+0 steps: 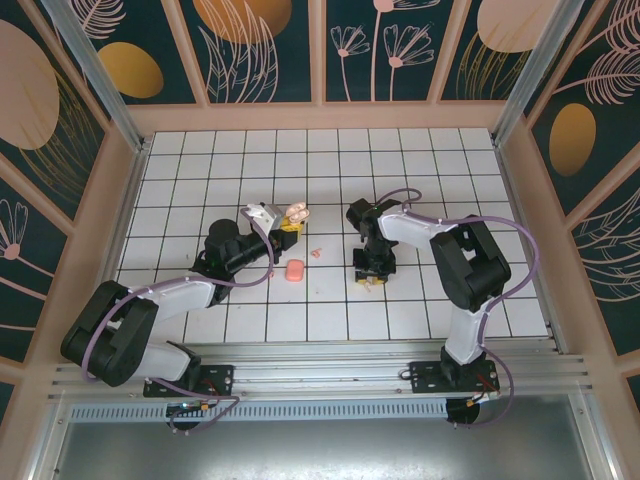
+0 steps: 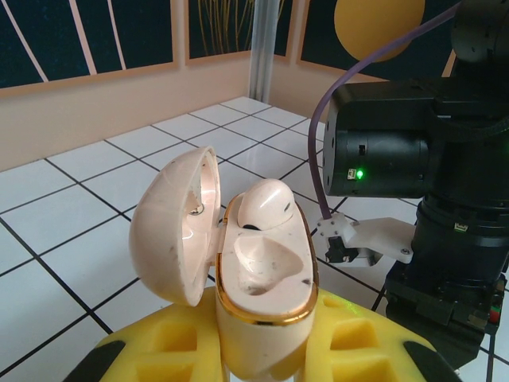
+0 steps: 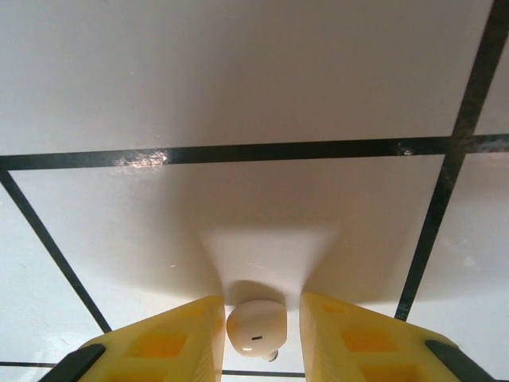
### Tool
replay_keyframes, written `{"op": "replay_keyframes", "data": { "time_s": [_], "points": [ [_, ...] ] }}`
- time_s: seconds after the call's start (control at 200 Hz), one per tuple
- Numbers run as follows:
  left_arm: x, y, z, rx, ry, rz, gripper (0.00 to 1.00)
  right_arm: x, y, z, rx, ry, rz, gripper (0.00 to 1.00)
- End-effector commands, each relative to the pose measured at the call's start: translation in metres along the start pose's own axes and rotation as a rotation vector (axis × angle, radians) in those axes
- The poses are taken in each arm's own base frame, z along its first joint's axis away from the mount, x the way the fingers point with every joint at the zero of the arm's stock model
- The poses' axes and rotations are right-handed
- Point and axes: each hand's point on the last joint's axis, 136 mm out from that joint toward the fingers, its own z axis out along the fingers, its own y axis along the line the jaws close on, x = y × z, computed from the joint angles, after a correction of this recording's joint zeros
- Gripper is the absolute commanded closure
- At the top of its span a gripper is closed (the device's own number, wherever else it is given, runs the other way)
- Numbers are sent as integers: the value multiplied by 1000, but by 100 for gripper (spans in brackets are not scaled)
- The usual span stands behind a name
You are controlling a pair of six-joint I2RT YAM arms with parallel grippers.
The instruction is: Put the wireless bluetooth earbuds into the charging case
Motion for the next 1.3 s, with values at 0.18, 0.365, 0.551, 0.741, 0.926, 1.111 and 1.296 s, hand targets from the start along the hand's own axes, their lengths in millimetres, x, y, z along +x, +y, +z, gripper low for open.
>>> {"op": "replay_keyframes", "data": {
  "time_s": [0.18, 0.365, 0.551, 0.741, 0.926, 1.111, 1.296],
  "points": [
    [-6, -1, -2, -2, -17, 32, 87, 5, -5, 7, 9, 32, 11, 72],
    [-6, -1, -2, -1, -17, 31, 88, 8, -7, 9, 11, 37, 20, 72],
    [-7, -2, -3, 2, -20, 32, 87, 6, -7, 6, -5, 3, 28, 76],
    [-8, -3, -2, 12, -28, 38, 88, -8, 1, -17, -64, -114, 51, 77],
    [-17, -4, -1, 20, -77, 44, 88, -41, 27, -80, -246, -405, 58, 79],
    [-26, -2, 4, 25, -124, 38, 89, -60, 56, -173, -509, -777, 26, 79],
    [-31, -3, 11, 46, -145, 26, 89, -52, 78, -239, -712, -1021, -75, 79]
  ]
}}
